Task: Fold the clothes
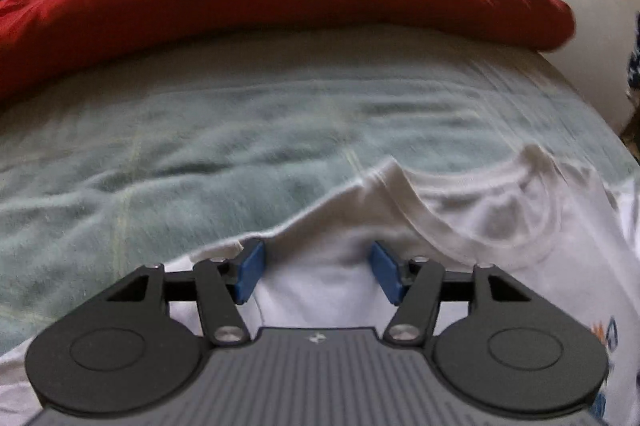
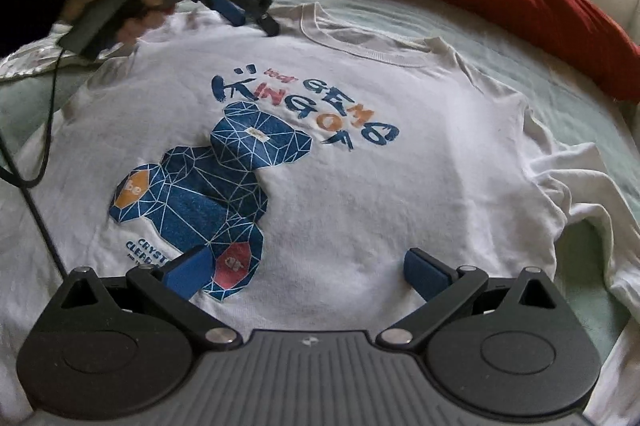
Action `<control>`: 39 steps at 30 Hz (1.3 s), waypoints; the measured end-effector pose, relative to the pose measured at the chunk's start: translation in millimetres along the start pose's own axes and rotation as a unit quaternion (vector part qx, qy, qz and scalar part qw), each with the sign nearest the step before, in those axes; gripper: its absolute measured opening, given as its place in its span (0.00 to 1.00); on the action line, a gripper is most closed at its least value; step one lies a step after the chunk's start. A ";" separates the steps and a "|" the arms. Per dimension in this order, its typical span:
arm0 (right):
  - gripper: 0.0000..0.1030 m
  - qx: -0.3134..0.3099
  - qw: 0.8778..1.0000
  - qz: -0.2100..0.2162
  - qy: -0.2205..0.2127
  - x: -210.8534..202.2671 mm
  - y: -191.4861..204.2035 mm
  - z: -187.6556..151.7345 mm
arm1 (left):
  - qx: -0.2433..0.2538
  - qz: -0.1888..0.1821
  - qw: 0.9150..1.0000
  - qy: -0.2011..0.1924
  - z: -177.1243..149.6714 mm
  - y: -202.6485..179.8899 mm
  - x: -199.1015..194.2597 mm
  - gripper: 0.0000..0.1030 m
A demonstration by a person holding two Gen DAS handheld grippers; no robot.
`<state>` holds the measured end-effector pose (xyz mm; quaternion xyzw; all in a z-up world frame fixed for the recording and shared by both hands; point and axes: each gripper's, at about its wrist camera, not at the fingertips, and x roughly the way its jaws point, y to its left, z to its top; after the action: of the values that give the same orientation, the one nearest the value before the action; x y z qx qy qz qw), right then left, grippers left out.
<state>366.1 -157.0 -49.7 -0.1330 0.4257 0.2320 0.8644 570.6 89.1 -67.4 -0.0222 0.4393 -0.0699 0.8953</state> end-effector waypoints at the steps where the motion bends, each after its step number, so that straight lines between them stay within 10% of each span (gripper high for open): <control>1: 1.00 0.001 1.000 0.001 -0.001 -0.7 -0.7 -0.3 | 0.000 0.004 1.000 0.003 1.8 -2.3 -1.6 0.57; 7: 1.00 0.026 1.000 0.008 0.001 -8.5 -9.9 4.4 | 0.030 -0.006 0.999 -0.013 -6.8 -30.7 -46.4 0.59; 14: 1.00 0.058 0.993 -0.105 -0.021 -38.0 -42.8 -8.5 | 0.068 -0.018 0.997 0.006 -35.9 -75.7 -70.0 0.59; 24: 1.00 0.122 0.950 -0.284 0.043 -67.6 -122.1 -60.1 | 0.137 -0.080 0.987 0.018 -40.9 -147.7 -65.6 0.59; 39: 1.00 0.202 0.903 -0.376 0.053 -77.7 -193.7 -93.2 | 0.156 -0.115 0.981 0.031 -43.4 -198.0 -55.5 0.59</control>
<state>361.7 -385.2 -37.5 -0.1181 0.4275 -0.2082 0.8718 481.9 -97.8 -30.5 0.0694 0.4455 -0.2407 0.8596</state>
